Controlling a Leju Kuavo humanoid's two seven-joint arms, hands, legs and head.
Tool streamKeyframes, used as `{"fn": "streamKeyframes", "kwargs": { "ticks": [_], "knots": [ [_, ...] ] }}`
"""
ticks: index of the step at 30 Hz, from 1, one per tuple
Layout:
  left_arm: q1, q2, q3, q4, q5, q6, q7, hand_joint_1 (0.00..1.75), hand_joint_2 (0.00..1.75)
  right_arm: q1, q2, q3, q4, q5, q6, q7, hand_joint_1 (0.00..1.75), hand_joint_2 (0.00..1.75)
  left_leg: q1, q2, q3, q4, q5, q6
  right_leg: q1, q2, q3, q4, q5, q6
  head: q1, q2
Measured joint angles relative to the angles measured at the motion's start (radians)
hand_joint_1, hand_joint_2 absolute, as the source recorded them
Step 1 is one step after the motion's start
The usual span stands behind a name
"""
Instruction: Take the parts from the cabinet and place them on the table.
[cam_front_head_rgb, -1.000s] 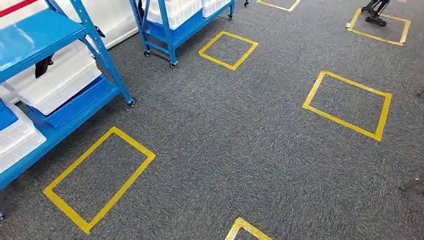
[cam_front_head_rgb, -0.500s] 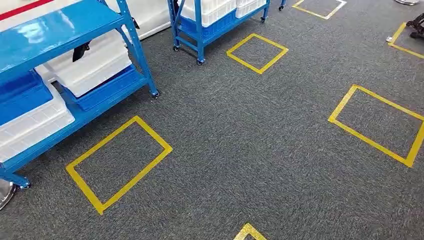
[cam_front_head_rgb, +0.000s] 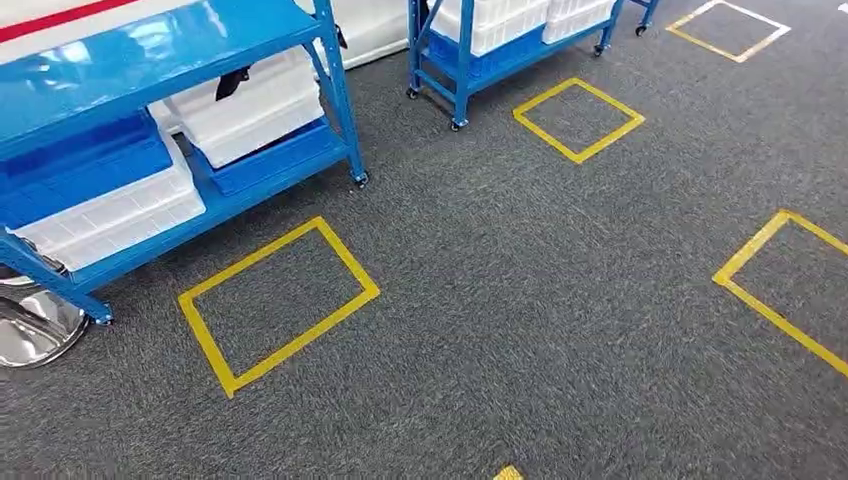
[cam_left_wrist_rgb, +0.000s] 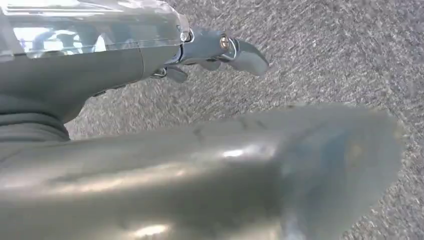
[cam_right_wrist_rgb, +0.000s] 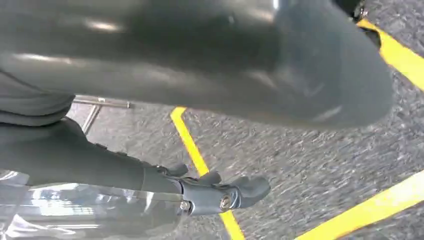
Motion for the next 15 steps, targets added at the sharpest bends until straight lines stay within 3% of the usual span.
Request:
{"fn": "streamKeyframes", "kwargs": {
  "ticks": [1,2,3,5,6,7,8,9,10,11,15],
  "knots": [
    [0.001,0.001,0.000,0.001,0.000,0.000,0.000,0.00,0.00,0.000,0.000,-0.001,0.000,0.000,0.001,0.000,0.00,0.00,-0.001,0.033,-0.002,0.015,-0.010,-0.004,-0.001,-0.013,0.003,-0.003,0.001,-0.006,0.000,0.000],
    [0.000,0.000,0.000,0.001,0.000,0.000,0.000,0.00,0.00,0.002,0.000,-0.001,0.000,0.000,0.001,0.000,0.00,0.00,-0.003,0.076,-0.024,0.060,-0.043,-0.008,0.000,-0.023,0.003,-0.004,0.000,-0.014,-0.008,0.000],
    [-0.003,0.000,0.000,0.001,0.000,0.000,0.000,0.00,0.00,0.005,0.000,-0.002,0.000,0.000,0.002,0.000,0.00,0.00,-0.001,0.098,-0.062,0.137,-0.086,-0.013,0.003,-0.037,0.003,-0.004,-0.001,-0.017,-0.007,0.000],
    [-0.005,0.000,0.000,0.001,0.001,0.000,0.000,0.00,0.00,0.006,0.000,-0.003,0.000,0.000,0.002,0.000,0.00,0.00,0.002,0.109,-0.138,0.294,-0.150,-0.017,0.007,-0.064,0.003,-0.003,-0.004,-0.020,-0.007,0.000],
    [-0.004,0.000,0.000,0.001,0.002,0.000,0.000,0.00,0.00,0.006,0.000,-0.003,0.000,0.001,0.002,0.000,0.00,0.00,0.002,0.111,-0.154,0.325,-0.151,-0.018,0.008,-0.076,0.004,-0.003,-0.006,-0.021,-0.007,0.000],
    [-0.001,0.000,0.000,0.001,0.003,0.000,0.000,0.00,0.00,0.005,0.000,-0.004,0.000,0.002,0.002,0.000,0.00,0.00,0.003,0.112,-0.143,0.301,-0.125,-0.017,0.009,-0.087,0.006,-0.003,-0.008,-0.020,-0.007,0.000],
    [0.001,0.000,0.000,0.001,0.003,0.000,0.000,0.00,0.00,0.005,0.000,-0.004,0.000,0.002,0.003,0.000,0.00,0.00,0.003,0.114,-0.110,0.238,-0.086,-0.014,0.009,-0.097,0.011,-0.003,-0.011,-0.019,-0.008,0.000],
    [0.000,0.000,0.000,0.001,0.004,0.000,-0.001,0.00,0.00,0.004,0.000,-0.004,0.000,0.002,0.003,0.000,0.00,0.00,0.002,0.123,-0.060,0.141,-0.038,-0.009,0.009,-0.108,0.016,-0.003,-0.014,-0.017,-0.007,0.000],
    [-0.001,0.000,0.000,0.001,0.005,0.000,-0.004,0.00,0.00,0.003,0.000,-0.004,0.000,0.003,0.003,0.000,0.00,0.00,-0.001,0.154,-0.008,0.045,0.002,0.000,0.010,-0.117,0.023,-0.003,-0.017,-0.014,-0.007,0.000],
    [-0.004,0.000,0.000,0.001,0.006,0.000,-0.008,0.00,0.00,0.004,0.000,-0.005,0.000,0.005,0.003,0.000,0.00,0.00,-0.012,0.189,0.007,0.009,-0.012,0.008,0.015,-0.126,0.025,-0.003,-0.021,-0.008,-0.007,0.000],
    [0.000,0.000,0.000,0.001,0.011,-0.002,-0.020,0.00,0.00,-0.007,0.000,-0.006,-0.001,0.008,0.003,-0.002,0.00,0.00,-0.017,0.149,0.003,-0.002,-0.004,0.027,0.014,-0.157,0.041,-0.014,-0.024,0.014,-0.007,0.000]
  ]
}}
